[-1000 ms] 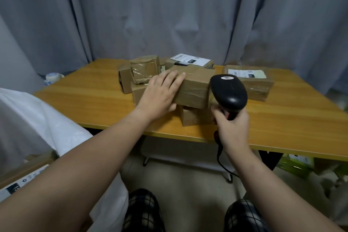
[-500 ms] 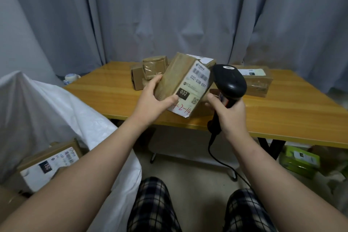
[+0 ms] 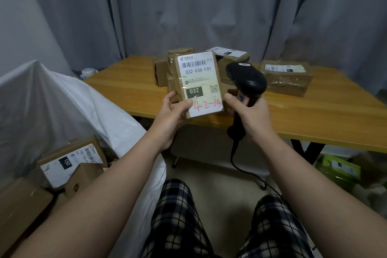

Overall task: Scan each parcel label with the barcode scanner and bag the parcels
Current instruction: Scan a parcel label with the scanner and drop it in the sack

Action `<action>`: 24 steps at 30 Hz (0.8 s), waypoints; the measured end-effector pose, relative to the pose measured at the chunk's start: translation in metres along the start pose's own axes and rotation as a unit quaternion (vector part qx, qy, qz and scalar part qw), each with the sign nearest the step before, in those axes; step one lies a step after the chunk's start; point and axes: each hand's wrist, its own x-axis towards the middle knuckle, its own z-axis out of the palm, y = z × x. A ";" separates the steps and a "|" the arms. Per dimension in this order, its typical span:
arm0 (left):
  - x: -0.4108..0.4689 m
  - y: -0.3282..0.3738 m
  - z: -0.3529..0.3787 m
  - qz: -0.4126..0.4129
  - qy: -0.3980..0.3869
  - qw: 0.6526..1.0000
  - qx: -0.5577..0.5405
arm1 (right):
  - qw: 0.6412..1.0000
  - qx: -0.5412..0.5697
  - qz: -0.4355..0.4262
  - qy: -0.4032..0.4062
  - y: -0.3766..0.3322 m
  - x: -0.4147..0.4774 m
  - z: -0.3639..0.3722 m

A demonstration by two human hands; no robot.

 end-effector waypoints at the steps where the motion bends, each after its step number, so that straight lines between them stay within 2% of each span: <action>1: 0.001 -0.002 0.001 -0.009 -0.009 1.000 0.004 | 1.000 -0.008 -0.002 -0.012 0.001 -0.001 0.002; 6: 0.001 -0.002 -0.004 -0.023 0.005 0.997 0.080 | 0.998 -0.047 -0.032 -0.011 0.000 -0.003 0.006; 9: 0.002 -0.005 -0.012 -0.019 0.030 0.996 0.085 | 0.997 -0.057 -0.058 -0.003 -0.003 -0.010 0.008; 13: 0.006 -0.010 -0.020 -0.017 0.053 0.994 0.098 | 0.991 -0.107 -0.075 -0.036 -0.003 -0.024 0.016; 24: 0.012 -0.017 -0.026 -0.016 0.085 0.992 0.088 | 0.996 -0.082 -0.035 -0.025 0.006 -0.041 0.030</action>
